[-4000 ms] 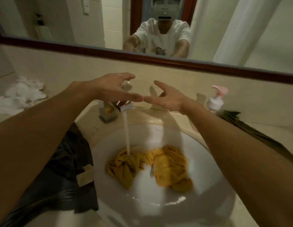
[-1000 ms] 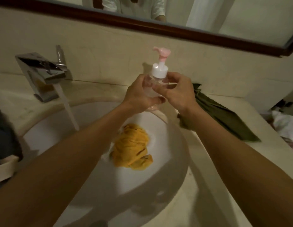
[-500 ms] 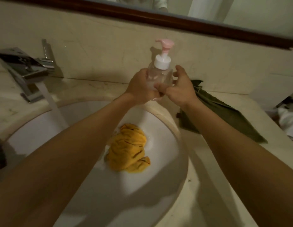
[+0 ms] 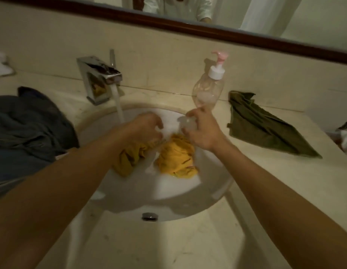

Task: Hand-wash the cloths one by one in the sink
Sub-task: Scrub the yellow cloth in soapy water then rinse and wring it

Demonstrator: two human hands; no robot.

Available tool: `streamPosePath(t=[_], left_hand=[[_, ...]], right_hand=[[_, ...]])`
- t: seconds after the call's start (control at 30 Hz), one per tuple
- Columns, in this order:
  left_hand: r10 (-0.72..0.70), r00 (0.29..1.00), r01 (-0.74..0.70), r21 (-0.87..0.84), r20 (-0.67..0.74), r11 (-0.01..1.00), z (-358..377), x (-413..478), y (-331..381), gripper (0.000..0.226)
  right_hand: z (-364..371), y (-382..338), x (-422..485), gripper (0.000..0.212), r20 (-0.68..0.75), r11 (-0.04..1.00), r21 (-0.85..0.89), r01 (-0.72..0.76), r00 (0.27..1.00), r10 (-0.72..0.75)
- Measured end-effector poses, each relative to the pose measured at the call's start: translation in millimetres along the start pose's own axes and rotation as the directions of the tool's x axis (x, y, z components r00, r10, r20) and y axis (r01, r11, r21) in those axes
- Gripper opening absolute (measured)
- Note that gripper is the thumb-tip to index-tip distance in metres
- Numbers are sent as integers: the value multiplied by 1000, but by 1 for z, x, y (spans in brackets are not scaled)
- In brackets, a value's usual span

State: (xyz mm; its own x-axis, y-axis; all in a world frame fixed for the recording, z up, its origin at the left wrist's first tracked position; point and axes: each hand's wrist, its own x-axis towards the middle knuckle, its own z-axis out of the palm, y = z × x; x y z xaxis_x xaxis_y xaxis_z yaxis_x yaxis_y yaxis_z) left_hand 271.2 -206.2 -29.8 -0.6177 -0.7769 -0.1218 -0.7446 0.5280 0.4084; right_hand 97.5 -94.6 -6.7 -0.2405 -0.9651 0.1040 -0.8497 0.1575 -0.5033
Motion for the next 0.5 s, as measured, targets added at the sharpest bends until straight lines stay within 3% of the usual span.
streamPosePath(t=[0.1, 0.27, 0.37, 0.5], left_hand=[[-142, 963, 69, 295, 230, 953, 25, -17, -30, 43], [-304, 893, 142, 432, 333, 891, 50, -21, -90, 102], [-254, 904, 108, 391, 345, 914, 56, -15, -96, 98], [-69, 982, 33, 200, 177, 979, 61, -4, -91, 67]], right_hand=[[41, -14, -4, 53, 337, 984, -118, 135, 937, -88], [115, -19, 6, 77, 656, 875, -388, 290, 753, 42], [135, 5, 21, 74, 599, 831, -522, 192, 777, 197], [140, 6, 30, 58, 460, 840, -537, 79, 862, 214]])
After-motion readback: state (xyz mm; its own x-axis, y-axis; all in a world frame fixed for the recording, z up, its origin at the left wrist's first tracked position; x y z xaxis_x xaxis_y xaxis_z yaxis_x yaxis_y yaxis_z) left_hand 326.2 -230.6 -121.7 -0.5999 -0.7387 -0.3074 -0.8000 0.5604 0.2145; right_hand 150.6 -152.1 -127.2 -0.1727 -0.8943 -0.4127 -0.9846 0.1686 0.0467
